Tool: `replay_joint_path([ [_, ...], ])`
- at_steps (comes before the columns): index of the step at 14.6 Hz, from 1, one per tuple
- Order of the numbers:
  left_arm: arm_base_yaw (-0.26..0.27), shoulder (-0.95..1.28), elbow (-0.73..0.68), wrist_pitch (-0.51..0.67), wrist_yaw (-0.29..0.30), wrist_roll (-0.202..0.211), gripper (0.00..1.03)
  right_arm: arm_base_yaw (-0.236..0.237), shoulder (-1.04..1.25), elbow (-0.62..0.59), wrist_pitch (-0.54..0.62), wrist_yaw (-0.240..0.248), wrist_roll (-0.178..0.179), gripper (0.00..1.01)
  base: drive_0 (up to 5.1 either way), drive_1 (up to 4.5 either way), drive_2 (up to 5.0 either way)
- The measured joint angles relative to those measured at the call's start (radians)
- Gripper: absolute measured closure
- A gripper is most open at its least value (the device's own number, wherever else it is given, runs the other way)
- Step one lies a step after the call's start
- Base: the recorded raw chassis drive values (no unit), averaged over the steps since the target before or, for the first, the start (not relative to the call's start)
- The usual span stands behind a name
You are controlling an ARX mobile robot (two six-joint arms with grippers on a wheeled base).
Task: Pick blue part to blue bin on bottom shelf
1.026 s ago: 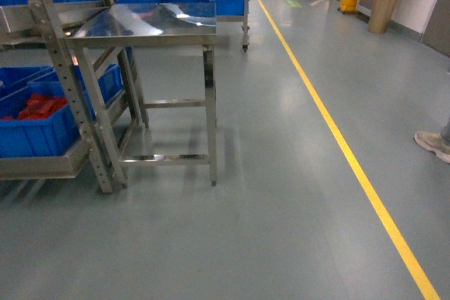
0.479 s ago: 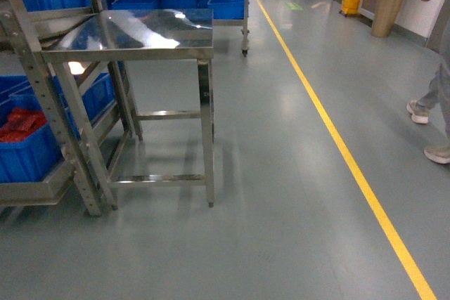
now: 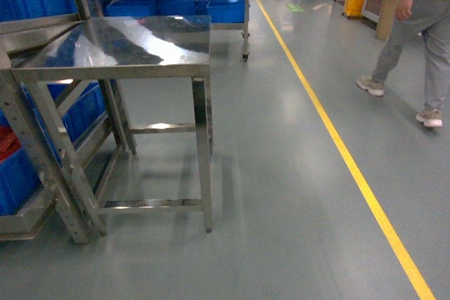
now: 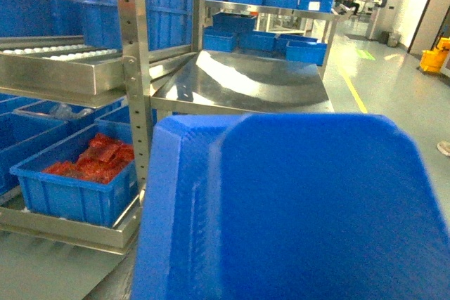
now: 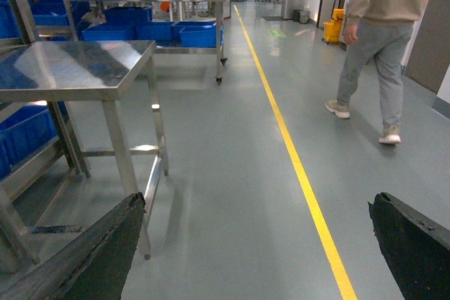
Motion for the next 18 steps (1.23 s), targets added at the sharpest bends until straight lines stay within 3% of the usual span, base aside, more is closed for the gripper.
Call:
replay_joint_path([
  [18,0.000,0.000,0.000,0.001,0.000,0.000,0.60,0.000,0.000,0.000,-0.002,0.000,0.000,0.03,0.0,4.09,-4.1],
])
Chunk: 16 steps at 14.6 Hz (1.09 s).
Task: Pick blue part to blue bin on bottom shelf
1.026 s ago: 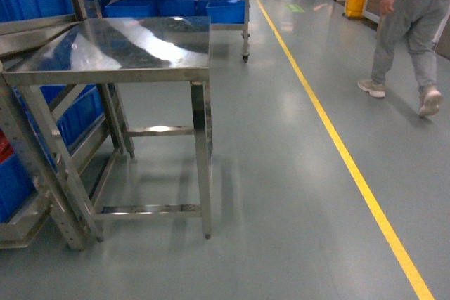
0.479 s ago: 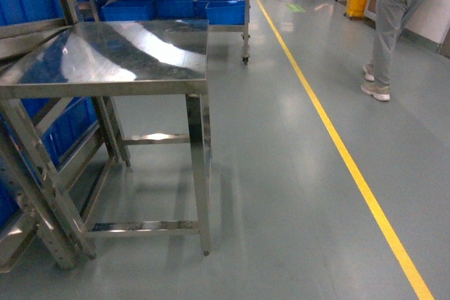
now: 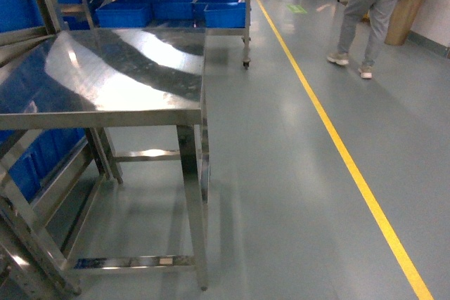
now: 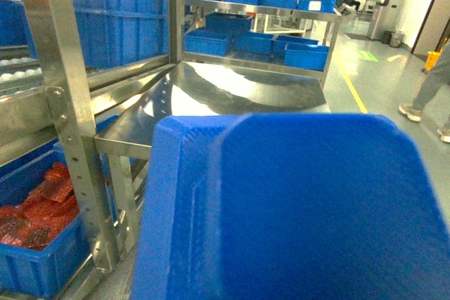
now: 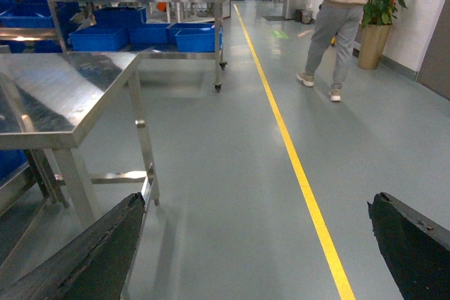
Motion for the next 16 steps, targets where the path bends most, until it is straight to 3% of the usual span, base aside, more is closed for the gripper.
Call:
replay_joint_path([
  [16,-0.001,0.000,0.001,0.000,0.000,0.000,0.60,0.000,0.000,0.000,0.002,0.000,0.000,0.03,0.0,4.14,-4.1],
])
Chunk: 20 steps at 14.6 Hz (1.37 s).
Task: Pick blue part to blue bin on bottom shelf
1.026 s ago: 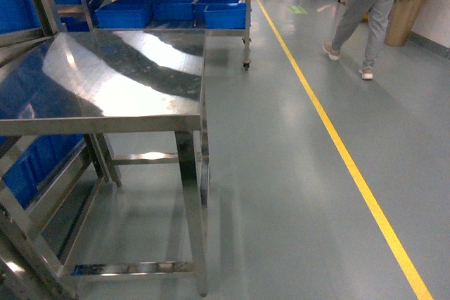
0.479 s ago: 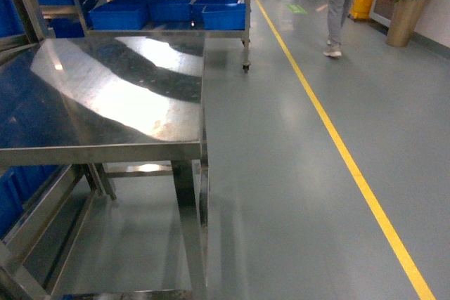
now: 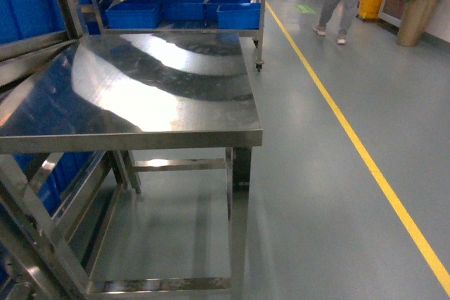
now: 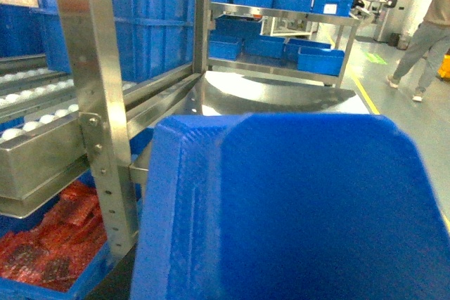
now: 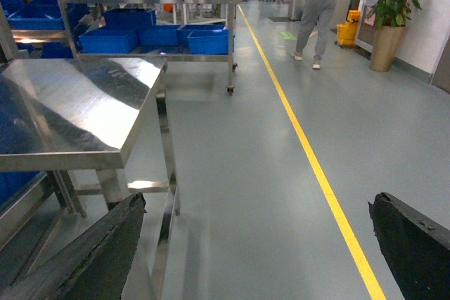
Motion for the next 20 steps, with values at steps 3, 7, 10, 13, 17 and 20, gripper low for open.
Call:
replay_joint_path([
  [3,0.000,0.000,0.000,0.000,0.000,0.000,0.60,0.000,0.000,0.000,-0.001,0.000,0.000,0.03,0.0,4.14,-4.1],
  [7,0.000,0.000,0.000,0.000,0.001,0.000,0.60,0.000,0.000,0.000,-0.001,0.000,0.000,0.03,0.0,4.14,-4.1],
  [10,0.000,-0.001,0.000,-0.003,0.000,0.000,0.60,0.000,0.000,0.000,0.002,-0.001,0.000,0.03,0.0,4.14,-4.1],
  [13,0.000,-0.001,0.000,-0.001,0.000,0.000,0.60,0.000,0.000,0.000,-0.001,-0.001,0.000,0.03,0.0,4.14,-4.1],
  [17,0.000,0.000,0.000,-0.001,0.000,0.000,0.60,0.000,0.000,0.000,0.001,0.000,0.000,0.03,0.0,4.14,-4.1],
  [20,0.000,-0.001,0.000,0.001,0.000,0.000,0.60,0.000,0.000,0.000,0.001,0.000,0.000,0.03,0.0,4.14,-4.1],
])
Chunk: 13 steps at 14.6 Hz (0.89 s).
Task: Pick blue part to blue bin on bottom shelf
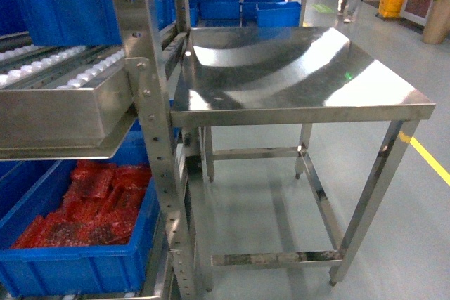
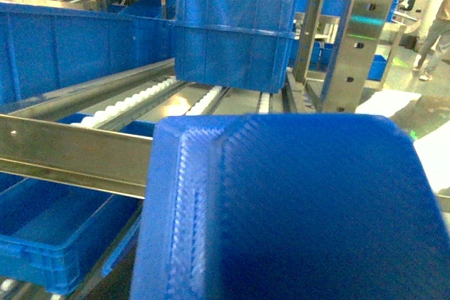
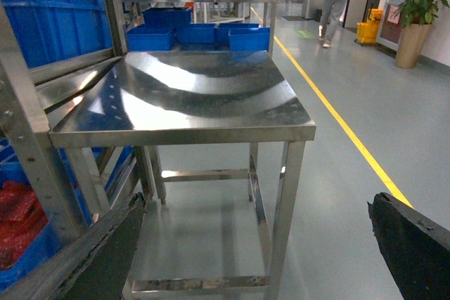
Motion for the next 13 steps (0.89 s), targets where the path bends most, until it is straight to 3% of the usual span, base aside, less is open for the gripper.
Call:
replay_joint_path([
  [11,0.000,0.001,0.000,-0.002,0.002,0.000,0.60,0.000,0.000,0.000,-0.003,0.000,0.000,0.03,0.0,4.14,-4.1],
  [13,0.000,0.000,0.000,-0.002,0.000,0.000,0.60,0.000,0.000,0.000,-0.003,0.000,0.000,0.03,-4.9,2.47,2.5],
])
